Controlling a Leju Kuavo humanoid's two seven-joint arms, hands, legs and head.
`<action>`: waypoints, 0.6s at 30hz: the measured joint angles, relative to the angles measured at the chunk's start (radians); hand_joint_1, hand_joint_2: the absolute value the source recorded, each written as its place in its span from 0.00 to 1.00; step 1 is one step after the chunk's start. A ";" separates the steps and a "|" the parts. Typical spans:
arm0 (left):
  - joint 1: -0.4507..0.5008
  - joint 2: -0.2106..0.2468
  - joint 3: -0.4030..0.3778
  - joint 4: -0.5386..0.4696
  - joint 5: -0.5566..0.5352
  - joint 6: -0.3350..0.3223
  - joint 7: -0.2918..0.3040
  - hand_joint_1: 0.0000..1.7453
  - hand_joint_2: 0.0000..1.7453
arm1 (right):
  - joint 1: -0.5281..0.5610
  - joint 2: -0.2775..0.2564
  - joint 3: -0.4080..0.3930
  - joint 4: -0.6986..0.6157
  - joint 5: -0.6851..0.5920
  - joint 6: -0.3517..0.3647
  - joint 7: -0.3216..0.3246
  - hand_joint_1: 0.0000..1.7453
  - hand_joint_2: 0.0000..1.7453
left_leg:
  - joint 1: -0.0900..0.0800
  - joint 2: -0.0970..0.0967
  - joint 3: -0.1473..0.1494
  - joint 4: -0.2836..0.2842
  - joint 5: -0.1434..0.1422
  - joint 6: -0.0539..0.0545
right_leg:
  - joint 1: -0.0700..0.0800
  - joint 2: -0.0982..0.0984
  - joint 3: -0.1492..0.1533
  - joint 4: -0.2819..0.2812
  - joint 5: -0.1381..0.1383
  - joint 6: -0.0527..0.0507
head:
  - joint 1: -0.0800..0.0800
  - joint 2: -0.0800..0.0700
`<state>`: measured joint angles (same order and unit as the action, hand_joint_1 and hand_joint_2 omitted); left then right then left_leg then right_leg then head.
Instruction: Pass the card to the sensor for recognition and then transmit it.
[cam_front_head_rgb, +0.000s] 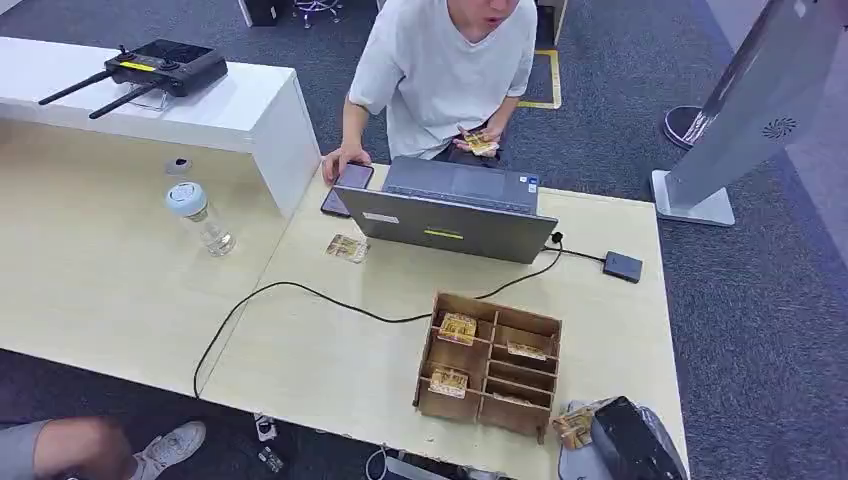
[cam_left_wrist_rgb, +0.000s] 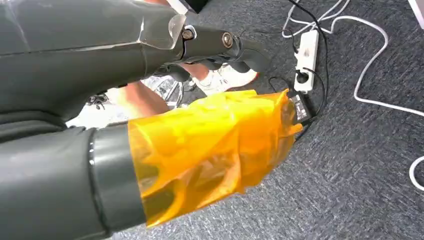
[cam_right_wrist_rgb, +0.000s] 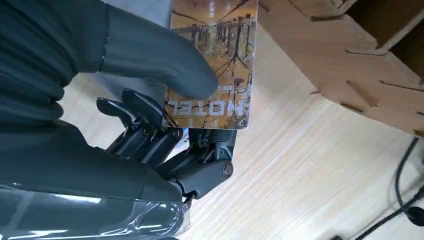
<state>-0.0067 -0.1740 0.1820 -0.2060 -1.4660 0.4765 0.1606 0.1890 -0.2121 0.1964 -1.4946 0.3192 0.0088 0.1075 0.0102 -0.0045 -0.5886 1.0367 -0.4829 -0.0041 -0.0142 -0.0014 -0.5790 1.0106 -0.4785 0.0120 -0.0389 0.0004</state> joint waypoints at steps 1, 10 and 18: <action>0.000 0.000 0.000 0.000 0.000 0.000 -0.002 0.00 0.00 | 0.003 -0.002 -0.003 -0.005 -0.019 0.000 -0.015 1.00 1.00 | 0.000 0.000 0.000 0.000 0.000 0.000 | 0.000 0.000 0.000 0.000 0.000 0.000 | 0.000 0.000; 0.000 0.000 0.000 0.000 0.013 0.003 -0.012 0.00 0.00 | 0.016 -0.007 -0.024 -0.092 -0.093 -0.012 -0.116 1.00 1.00 | 0.000 0.000 0.000 0.000 0.000 0.000 | 0.000 0.000 0.000 0.000 0.000 0.000 | 0.000 0.000; 0.000 0.000 0.001 0.000 0.027 0.006 -0.017 0.00 0.00 | 0.024 -0.007 -0.024 -0.207 -0.087 -0.044 -0.209 1.00 1.00 | 0.000 0.000 0.000 0.000 0.000 0.000 | 0.000 0.000 0.000 0.000 0.000 0.000 | 0.000 0.000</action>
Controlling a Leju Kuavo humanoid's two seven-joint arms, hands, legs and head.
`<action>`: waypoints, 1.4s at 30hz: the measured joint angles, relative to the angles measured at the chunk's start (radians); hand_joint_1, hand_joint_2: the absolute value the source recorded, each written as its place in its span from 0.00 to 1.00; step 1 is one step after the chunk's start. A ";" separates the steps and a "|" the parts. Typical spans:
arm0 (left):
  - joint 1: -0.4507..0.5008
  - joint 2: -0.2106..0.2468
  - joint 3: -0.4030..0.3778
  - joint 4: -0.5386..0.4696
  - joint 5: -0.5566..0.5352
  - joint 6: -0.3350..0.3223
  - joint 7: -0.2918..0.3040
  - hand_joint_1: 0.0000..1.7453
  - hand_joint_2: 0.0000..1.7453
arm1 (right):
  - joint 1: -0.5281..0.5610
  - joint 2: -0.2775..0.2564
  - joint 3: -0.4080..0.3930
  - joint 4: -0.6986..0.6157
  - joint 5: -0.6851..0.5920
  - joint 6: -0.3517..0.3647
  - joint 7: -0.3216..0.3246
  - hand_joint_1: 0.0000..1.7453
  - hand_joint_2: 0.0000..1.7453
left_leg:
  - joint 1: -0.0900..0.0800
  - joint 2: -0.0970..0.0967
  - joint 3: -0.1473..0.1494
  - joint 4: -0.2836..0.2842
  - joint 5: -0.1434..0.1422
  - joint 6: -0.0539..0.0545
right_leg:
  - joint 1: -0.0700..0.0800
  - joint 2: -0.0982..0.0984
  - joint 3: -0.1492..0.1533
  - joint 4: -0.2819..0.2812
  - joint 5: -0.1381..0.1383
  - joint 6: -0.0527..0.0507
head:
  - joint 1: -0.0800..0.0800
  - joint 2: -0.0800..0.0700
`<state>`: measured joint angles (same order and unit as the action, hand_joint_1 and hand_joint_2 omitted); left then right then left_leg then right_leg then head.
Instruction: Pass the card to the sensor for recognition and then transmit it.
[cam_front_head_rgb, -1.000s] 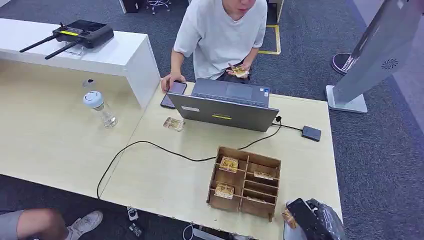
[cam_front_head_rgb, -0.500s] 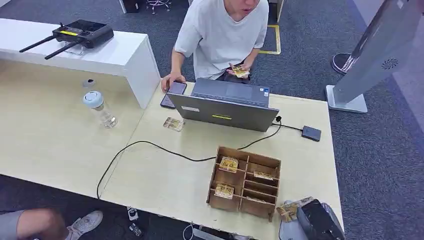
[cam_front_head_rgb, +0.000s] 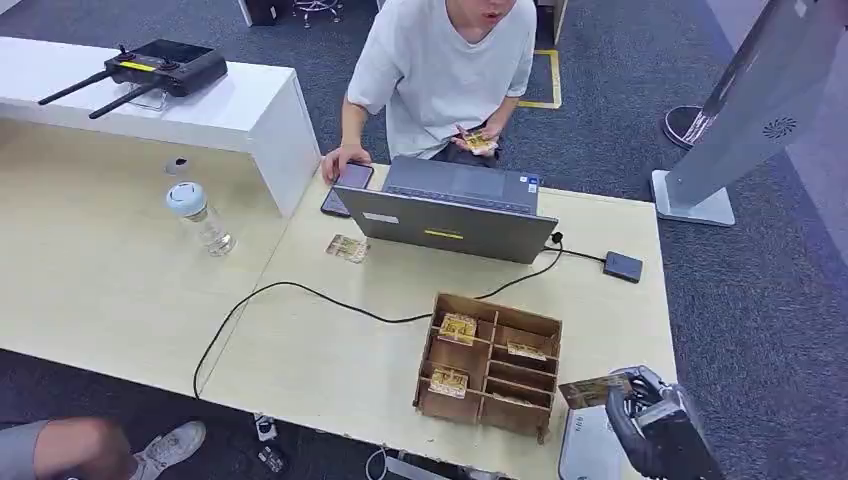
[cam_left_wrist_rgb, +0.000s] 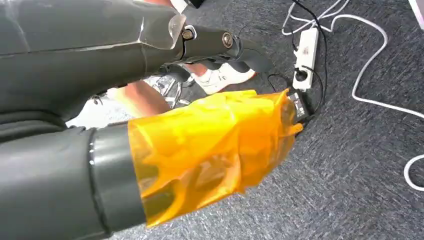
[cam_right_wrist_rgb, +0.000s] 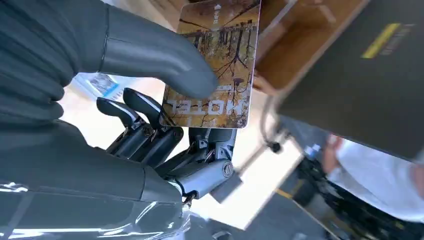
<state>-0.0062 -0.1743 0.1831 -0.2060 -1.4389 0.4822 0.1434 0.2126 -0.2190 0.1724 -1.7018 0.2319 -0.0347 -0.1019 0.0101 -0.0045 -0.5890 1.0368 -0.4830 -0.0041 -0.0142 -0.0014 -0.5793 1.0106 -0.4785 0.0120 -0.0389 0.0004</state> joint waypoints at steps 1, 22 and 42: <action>0.000 0.000 0.000 0.000 0.001 0.000 0.000 0.00 0.00 | 0.001 0.000 0.000 -0.016 0.003 -0.004 -0.010 1.00 1.00 | 0.000 0.000 0.000 0.000 0.000 0.000 | 0.000 0.000 0.000 0.000 0.000 0.000 | 0.000 0.000; -0.003 -0.003 0.000 0.000 -0.030 -0.021 0.021 0.00 0.00 | -0.079 0.079 0.114 -0.193 0.479 -0.175 -0.072 1.00 1.00 | 0.000 0.000 0.000 0.000 0.000 0.000 | 0.000 0.000 0.000 0.000 0.000 0.000 | 0.000 0.000; -0.015 -0.009 -0.025 0.000 -0.072 -0.055 0.025 0.00 0.00 | -0.219 0.124 0.219 -0.143 0.762 -0.253 0.008 1.00 1.00 | 0.000 0.000 0.000 0.000 0.000 0.000 | 0.000 0.000 0.000 0.000 0.000 0.000 | 0.000 0.000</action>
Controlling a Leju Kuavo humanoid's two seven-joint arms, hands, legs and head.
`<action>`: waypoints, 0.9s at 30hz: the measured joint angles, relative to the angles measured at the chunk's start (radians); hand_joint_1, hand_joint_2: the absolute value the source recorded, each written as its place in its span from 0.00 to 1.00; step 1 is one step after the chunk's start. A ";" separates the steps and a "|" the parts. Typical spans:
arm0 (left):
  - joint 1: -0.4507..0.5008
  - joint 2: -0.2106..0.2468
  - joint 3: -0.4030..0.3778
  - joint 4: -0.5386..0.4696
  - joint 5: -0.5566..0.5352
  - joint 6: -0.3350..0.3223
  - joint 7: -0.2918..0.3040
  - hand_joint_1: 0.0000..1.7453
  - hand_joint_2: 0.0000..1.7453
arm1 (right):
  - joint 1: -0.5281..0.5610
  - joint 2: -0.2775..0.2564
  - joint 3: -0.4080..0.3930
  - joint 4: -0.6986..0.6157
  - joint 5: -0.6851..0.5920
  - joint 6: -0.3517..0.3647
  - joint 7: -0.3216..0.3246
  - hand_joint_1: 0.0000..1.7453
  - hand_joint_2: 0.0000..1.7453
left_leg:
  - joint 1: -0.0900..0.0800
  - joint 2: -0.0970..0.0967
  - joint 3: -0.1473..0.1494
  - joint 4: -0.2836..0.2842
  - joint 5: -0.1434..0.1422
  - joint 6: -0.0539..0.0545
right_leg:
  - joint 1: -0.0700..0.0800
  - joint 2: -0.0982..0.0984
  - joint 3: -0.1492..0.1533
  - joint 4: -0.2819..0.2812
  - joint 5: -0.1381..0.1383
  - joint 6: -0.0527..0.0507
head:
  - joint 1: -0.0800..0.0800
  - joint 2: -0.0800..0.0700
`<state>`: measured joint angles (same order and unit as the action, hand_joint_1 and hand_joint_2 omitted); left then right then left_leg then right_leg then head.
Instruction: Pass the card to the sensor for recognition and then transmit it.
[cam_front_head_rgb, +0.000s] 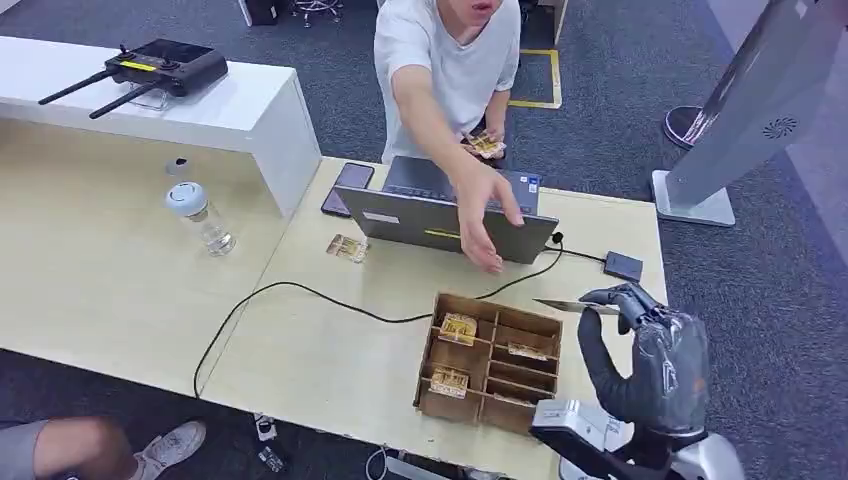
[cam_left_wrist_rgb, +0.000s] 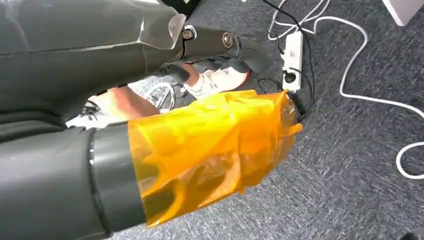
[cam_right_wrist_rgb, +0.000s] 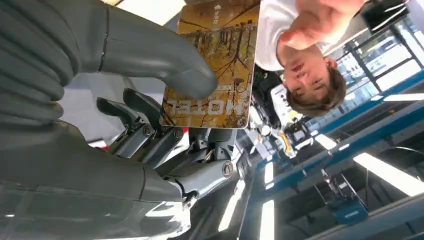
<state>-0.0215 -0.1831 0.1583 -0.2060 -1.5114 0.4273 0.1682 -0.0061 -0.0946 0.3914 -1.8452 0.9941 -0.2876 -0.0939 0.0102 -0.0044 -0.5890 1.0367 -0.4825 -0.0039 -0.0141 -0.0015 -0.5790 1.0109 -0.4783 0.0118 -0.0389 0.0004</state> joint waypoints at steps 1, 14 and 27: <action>0.000 0.000 0.000 0.000 -0.001 -0.001 0.000 0.00 0.00 | -0.004 0.002 0.005 0.003 0.009 -0.003 0.001 1.00 1.00 | 0.000 0.000 0.000 0.000 0.000 0.000 | 0.000 0.000 0.000 0.000 0.000 0.000 | 0.000 0.000; -0.010 -0.001 -0.011 0.000 -0.021 -0.026 0.008 0.00 0.00 | -0.075 0.013 0.072 0.061 0.191 -0.019 0.081 1.00 1.00 | 0.000 0.000 0.000 0.000 0.000 0.000 | 0.000 0.000 0.000 0.000 0.000 0.000 | 0.000 0.000; -0.022 -0.002 -0.028 0.000 -0.035 -0.053 0.011 0.00 0.00 | -0.147 0.047 0.122 0.153 0.205 0.010 0.108 0.81 1.00 | 0.000 0.000 0.000 0.000 0.000 -0.001 | 0.000 0.000 0.000 0.000 0.000 0.000 | 0.000 0.000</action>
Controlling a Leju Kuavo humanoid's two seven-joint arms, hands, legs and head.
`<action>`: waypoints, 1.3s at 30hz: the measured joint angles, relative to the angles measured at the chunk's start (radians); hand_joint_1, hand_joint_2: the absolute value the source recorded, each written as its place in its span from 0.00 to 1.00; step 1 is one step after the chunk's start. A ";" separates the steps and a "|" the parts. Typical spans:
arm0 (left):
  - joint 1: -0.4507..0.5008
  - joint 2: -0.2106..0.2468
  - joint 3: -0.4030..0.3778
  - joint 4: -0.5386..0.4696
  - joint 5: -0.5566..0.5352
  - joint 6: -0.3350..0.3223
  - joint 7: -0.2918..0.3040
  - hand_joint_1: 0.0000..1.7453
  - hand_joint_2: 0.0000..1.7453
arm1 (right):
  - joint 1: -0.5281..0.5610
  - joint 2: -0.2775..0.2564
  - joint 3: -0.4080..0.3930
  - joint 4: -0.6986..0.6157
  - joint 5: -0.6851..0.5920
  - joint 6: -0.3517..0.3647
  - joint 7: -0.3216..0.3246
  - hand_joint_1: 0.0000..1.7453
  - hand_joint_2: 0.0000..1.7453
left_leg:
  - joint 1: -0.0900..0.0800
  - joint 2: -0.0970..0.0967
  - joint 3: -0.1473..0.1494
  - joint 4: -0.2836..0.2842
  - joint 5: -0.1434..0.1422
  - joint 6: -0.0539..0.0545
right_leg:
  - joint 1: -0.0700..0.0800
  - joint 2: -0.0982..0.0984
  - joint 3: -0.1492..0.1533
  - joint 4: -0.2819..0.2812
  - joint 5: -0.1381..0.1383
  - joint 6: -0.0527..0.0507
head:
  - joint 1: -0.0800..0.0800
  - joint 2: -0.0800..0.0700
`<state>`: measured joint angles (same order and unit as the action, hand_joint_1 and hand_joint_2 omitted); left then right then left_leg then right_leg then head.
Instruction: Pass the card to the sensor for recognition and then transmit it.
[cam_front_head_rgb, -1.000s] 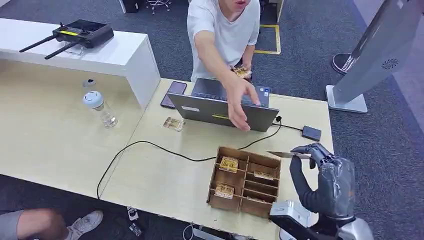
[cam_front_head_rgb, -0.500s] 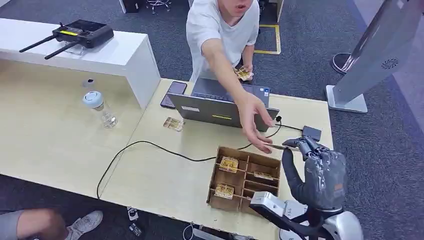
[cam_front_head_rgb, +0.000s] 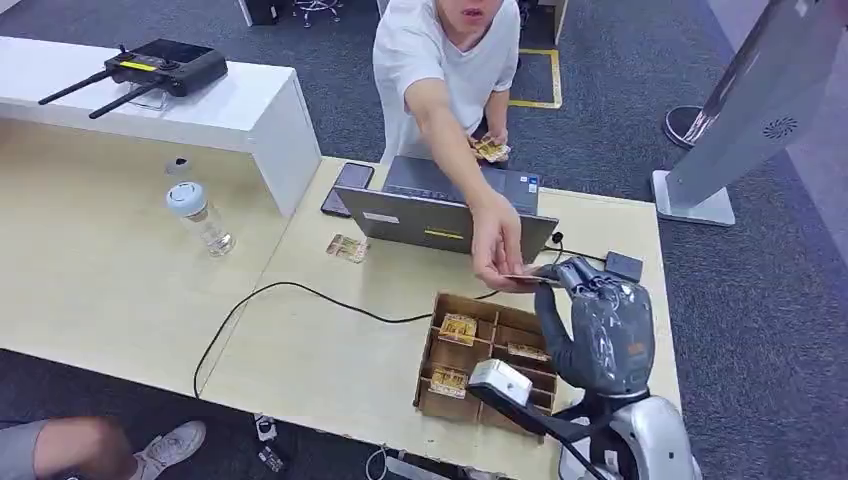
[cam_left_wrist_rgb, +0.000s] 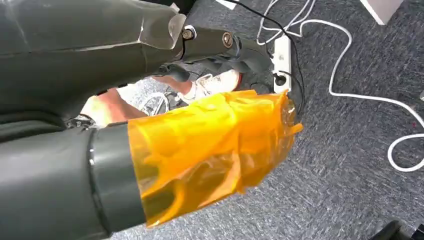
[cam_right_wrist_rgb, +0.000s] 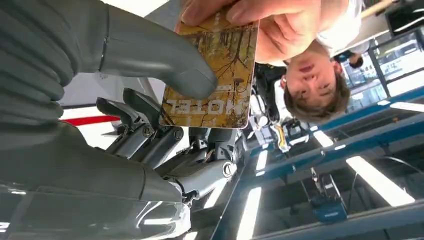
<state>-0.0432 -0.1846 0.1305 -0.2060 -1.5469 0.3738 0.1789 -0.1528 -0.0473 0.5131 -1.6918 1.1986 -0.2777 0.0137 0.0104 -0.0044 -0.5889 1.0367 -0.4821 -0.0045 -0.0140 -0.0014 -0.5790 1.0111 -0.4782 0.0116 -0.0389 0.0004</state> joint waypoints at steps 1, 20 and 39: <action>0.000 0.000 0.000 0.000 0.000 0.000 0.000 0.00 0.00 | -0.004 0.005 0.005 0.008 -0.001 0.002 0.002 0.27 1.00 | 0.000 0.000 0.000 0.000 0.000 0.000 | 0.000 0.000 0.000 0.000 0.000 0.000 | 0.000 0.000; -0.001 0.000 -0.001 0.000 0.004 -0.003 0.006 0.00 0.00 | -0.031 0.032 0.051 0.077 -0.020 0.018 0.015 0.00 0.00 | 0.000 0.000 0.000 0.000 0.000 0.000 | 0.000 0.000 0.000 0.000 0.000 0.000 | 0.000 0.000; 0.004 0.000 0.002 0.000 0.032 0.019 0.010 0.00 0.00 | 0.051 0.030 0.055 0.040 -0.047 -0.007 0.006 0.00 1.00 | 0.000 0.000 0.000 0.000 0.000 0.000 | 0.000 0.000 0.000 0.000 0.000 0.000 | 0.000 0.000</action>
<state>-0.0396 -0.1843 0.1328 -0.2060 -1.5145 0.3925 0.1892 -0.1013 -0.0175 0.5684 -1.6514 1.1513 -0.2846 0.0195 0.0104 -0.0045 -0.5889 1.0368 -0.4821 -0.0045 -0.0140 -0.0014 -0.5795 1.0111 -0.4783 0.0116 -0.0389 0.0004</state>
